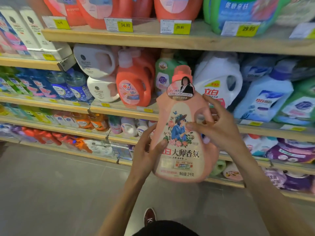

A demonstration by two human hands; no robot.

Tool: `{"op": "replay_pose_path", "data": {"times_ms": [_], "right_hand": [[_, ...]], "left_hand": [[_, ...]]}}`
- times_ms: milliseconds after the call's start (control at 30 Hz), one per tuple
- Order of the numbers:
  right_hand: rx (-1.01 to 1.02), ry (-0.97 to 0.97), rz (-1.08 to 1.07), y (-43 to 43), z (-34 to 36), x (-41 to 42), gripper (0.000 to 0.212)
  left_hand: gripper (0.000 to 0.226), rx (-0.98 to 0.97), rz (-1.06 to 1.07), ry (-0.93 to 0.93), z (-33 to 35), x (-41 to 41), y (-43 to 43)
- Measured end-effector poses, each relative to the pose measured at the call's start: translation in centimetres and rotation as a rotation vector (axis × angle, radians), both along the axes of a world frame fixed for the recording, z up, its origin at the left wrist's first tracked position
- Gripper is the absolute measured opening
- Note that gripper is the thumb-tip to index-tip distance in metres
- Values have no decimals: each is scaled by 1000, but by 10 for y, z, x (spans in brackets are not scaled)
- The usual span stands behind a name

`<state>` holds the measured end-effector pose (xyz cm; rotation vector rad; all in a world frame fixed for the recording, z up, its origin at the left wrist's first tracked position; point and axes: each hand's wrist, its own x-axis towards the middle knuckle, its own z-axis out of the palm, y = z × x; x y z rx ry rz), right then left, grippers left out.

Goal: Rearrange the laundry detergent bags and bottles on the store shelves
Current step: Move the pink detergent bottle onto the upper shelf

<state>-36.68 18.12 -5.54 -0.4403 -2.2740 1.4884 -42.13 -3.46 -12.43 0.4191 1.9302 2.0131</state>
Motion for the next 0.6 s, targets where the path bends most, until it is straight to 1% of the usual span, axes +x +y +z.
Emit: {"op": "replay_pose_path", "data": {"times_ms": [100,167,267,467,600], "right_hand": [[-5,18,-15,25,7,31,99],[0,31,-31,42,12,53,94],[27,58,-53,65,25,82,89],[101,46,-73,104,46,135,94],[126,57,-88,125,55,160,97]], "left_hand": [[56,3,-21,19,16,27,25],[52,3,-31,46,24,45,42],[52,-10,-36,89,35,71,66],[58,10,-27,91,49,117,106],[60,59,-38,49,58,142,128]]}}
